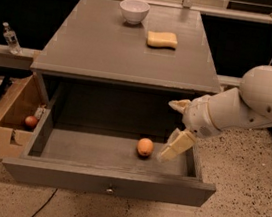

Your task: Pick orange from top drawer and place on counter

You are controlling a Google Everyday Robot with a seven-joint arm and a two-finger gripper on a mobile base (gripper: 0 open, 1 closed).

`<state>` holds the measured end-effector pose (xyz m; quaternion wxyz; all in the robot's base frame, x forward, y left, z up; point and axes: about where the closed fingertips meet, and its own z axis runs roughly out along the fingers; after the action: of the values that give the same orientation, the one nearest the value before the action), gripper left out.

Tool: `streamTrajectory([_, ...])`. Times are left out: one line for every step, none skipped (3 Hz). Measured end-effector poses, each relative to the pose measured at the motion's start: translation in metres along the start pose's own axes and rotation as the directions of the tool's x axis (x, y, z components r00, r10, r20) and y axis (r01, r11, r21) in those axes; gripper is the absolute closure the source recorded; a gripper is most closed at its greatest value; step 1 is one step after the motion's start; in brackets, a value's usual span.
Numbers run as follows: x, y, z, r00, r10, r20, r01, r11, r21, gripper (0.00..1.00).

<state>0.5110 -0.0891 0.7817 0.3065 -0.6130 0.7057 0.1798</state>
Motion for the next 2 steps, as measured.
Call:
streamTrajectory([0.007, -0.013, 0.027, 1.0, -0.011, 0.027, 0.011, 0.9999, -0.001, 0.0])
streamTrajectory([0.014, -0.021, 0.058, 0.999, -0.023, 0.047, 0.023, 0.9997, -0.004, 0.0])
